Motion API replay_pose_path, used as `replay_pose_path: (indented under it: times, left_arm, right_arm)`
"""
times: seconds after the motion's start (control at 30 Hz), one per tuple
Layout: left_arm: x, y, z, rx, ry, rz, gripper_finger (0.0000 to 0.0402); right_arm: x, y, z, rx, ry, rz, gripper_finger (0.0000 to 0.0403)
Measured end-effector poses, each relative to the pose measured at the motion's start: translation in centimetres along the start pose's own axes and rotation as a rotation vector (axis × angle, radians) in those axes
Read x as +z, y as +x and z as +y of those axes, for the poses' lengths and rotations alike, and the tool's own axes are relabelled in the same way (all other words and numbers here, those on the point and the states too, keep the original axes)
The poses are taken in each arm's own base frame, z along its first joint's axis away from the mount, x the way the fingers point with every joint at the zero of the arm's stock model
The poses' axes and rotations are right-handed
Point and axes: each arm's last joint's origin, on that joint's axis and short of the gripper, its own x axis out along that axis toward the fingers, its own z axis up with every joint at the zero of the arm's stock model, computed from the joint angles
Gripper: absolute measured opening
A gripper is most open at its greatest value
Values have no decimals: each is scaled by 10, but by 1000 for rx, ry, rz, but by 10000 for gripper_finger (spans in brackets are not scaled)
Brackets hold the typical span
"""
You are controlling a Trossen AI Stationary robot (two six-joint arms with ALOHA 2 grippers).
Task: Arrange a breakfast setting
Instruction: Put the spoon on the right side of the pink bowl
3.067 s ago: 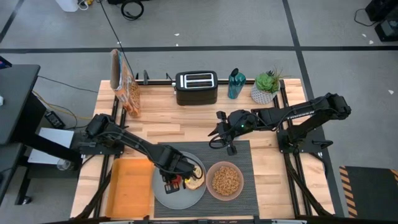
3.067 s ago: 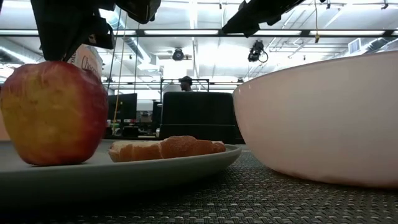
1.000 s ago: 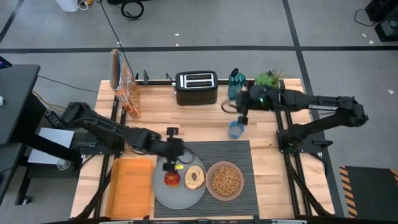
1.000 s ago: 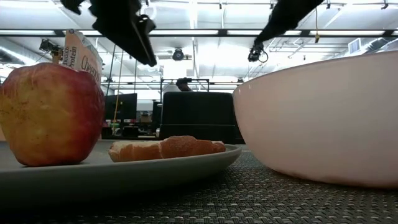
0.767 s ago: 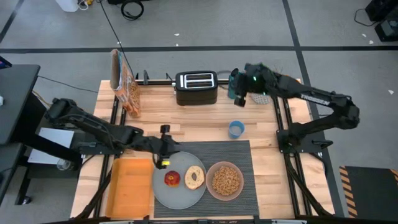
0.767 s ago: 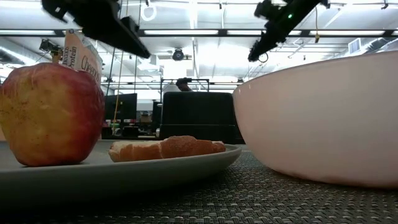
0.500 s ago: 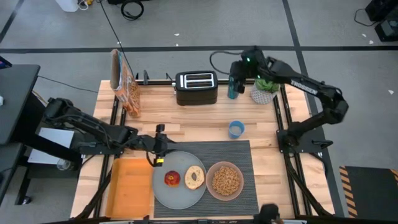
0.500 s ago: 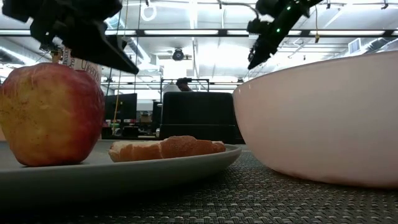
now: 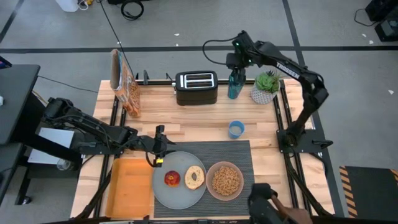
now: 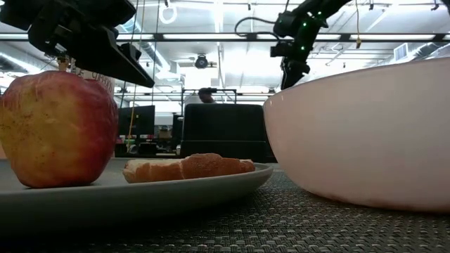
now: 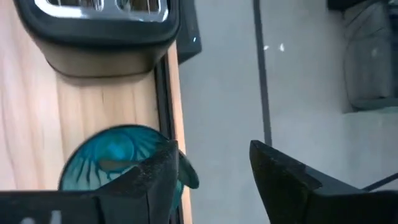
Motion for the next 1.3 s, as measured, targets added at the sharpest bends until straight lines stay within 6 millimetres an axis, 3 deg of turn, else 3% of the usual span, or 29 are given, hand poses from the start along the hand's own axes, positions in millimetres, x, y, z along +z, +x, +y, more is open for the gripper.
replay_pose_path:
  times: [0.27,0.8,1.3]
  left_arm:
    - [0,0,0,0,0,1,141]
    - [-1,0,0,2,6,15,141]
    - [-1,0,0,2,13,15,141]
  right_arm:
    - [2,15,-5,52,-89,61,190]
    - [-7,31,-5,104,-77,126,183]
    - [-4,36,8,96,-10,190,93]
